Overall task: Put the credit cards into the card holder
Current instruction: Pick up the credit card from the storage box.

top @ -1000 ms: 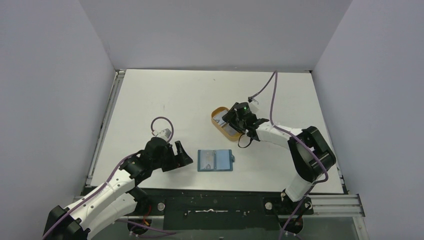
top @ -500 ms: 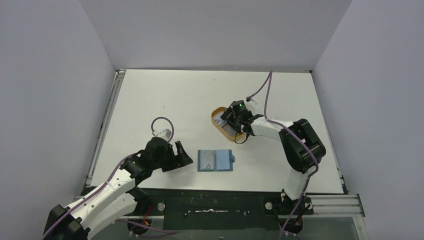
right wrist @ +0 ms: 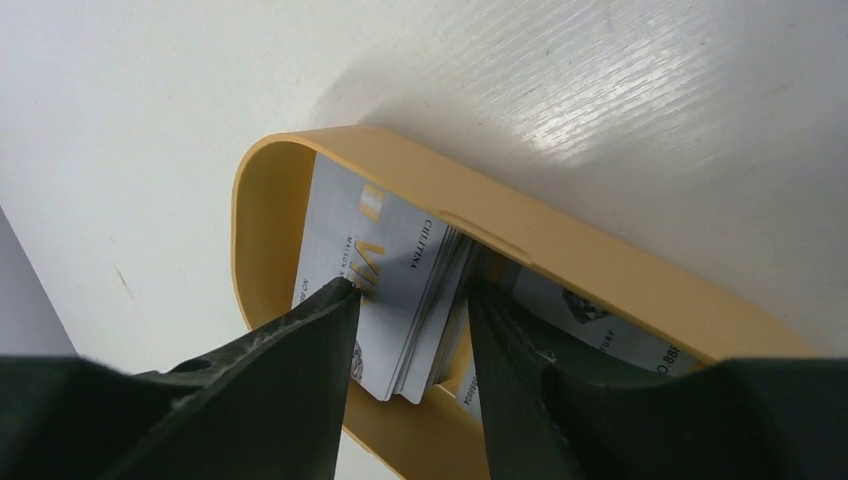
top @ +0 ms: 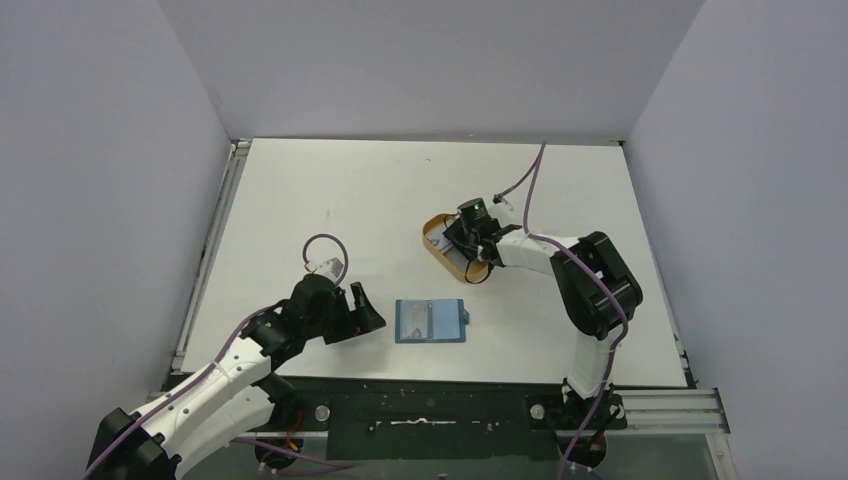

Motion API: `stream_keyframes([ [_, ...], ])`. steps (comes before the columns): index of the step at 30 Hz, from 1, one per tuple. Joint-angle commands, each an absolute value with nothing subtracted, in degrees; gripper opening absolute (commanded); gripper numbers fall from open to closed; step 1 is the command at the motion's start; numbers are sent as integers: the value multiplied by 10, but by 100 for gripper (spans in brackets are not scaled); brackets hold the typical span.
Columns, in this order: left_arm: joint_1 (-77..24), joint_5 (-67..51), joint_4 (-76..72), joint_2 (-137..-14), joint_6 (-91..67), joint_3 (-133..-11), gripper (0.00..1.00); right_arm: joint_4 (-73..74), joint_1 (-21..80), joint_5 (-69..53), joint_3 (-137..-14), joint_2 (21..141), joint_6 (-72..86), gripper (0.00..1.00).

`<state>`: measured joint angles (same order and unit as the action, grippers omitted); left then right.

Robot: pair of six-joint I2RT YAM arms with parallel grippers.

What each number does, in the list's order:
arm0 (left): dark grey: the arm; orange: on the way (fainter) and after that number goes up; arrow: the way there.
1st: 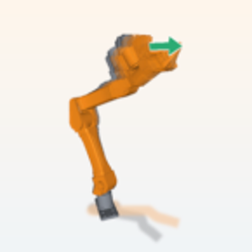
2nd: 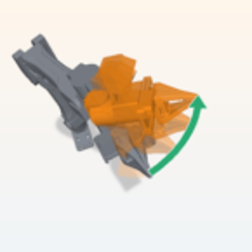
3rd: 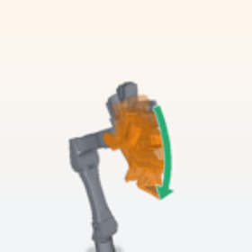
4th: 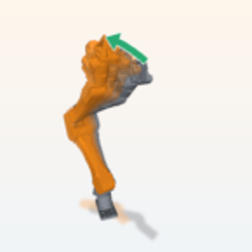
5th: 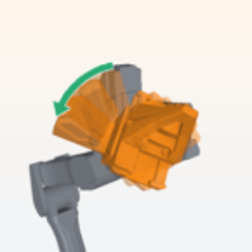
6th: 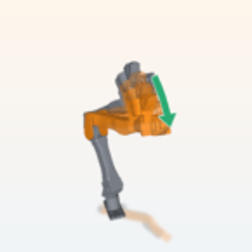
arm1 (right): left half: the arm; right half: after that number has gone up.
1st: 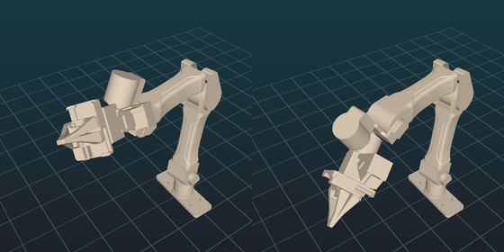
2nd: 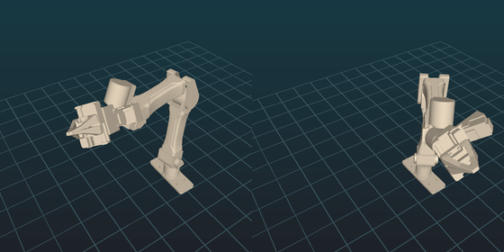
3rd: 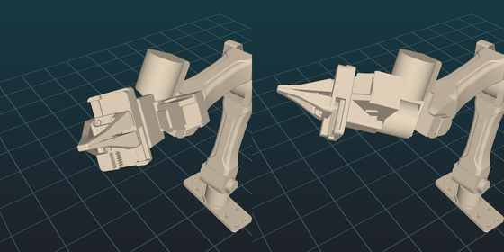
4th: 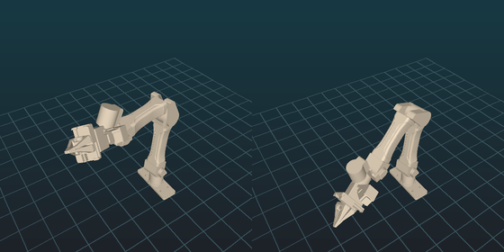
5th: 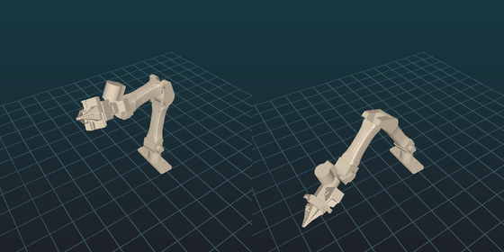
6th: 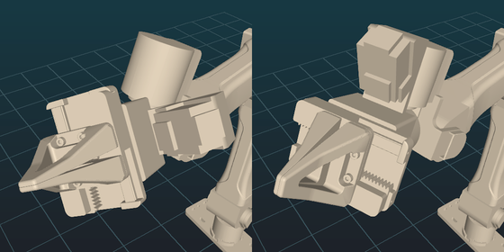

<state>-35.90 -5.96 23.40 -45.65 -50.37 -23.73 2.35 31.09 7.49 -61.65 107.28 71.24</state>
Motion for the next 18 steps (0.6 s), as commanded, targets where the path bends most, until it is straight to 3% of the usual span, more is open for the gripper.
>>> stream_keyframes([
  [1, -357, -52, 226, -453, -497, -248, 77, 29, 307, 88, -607, 1074, 720, 42],
  [18, -357, -55, 224, -454, -501, -247, 77, 4, 307, 90, -548, 1032, 716, 23],
])
